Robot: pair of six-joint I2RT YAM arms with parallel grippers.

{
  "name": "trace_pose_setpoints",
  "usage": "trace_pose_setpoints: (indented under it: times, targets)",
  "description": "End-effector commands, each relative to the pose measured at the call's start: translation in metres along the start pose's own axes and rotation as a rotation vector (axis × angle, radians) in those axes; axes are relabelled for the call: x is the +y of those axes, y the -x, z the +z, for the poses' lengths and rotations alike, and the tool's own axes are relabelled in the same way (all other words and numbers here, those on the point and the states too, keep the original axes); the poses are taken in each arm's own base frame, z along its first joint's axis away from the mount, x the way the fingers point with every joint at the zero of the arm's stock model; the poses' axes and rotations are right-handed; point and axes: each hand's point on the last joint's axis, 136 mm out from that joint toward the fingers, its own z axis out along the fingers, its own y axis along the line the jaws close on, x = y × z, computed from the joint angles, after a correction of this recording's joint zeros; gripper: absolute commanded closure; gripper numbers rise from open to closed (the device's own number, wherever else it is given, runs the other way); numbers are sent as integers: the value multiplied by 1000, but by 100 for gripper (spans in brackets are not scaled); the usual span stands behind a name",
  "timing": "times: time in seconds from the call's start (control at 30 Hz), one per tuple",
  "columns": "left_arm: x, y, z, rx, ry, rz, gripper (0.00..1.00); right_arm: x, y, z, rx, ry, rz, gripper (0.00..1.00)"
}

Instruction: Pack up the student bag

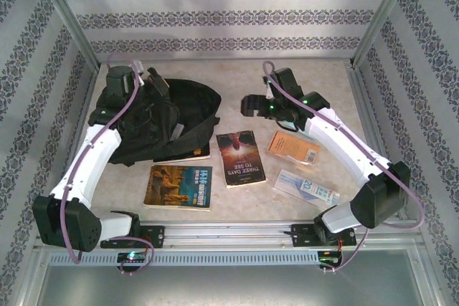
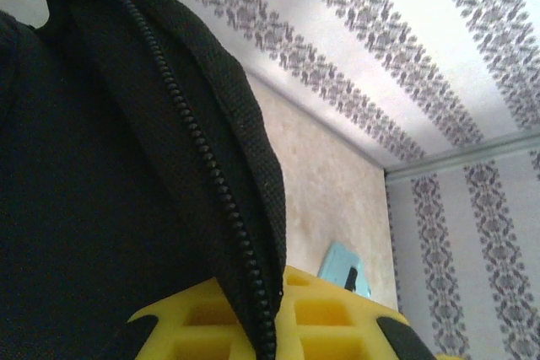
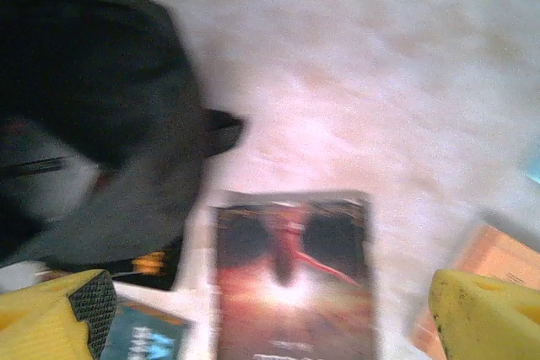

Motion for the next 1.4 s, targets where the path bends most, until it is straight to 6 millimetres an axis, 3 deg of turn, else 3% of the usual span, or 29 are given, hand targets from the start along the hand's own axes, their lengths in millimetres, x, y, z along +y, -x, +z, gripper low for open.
trace_pose_setpoints:
  times: [0.0, 0.3, 0.47, 0.7, 0.97, 1.13, 1.37]
  targets:
    - [-17, -12, 6, 44, -111, 15, 100, -56, -15, -2, 15, -170, 99, 4]
    - [5, -47, 18, 128, -80, 42, 100, -158, -46, 20, 94, -370, 413, 3]
    - [14, -69, 28, 191, -72, 60, 100, -185, -64, 37, 153, -373, 557, 2]
    - [15, -100, 38, 277, -69, 144, 98, -219, -88, 31, 158, -458, 671, 2]
    - [14, -105, 40, 282, -83, 154, 98, -234, -145, 5, 230, -571, 773, 2]
    - [15, -108, 42, 294, -89, 148, 97, -240, -181, -14, 139, -520, 919, 2]
    - [15, -111, 44, 307, -90, 147, 93, -201, -178, -12, 100, -281, 828, 2]
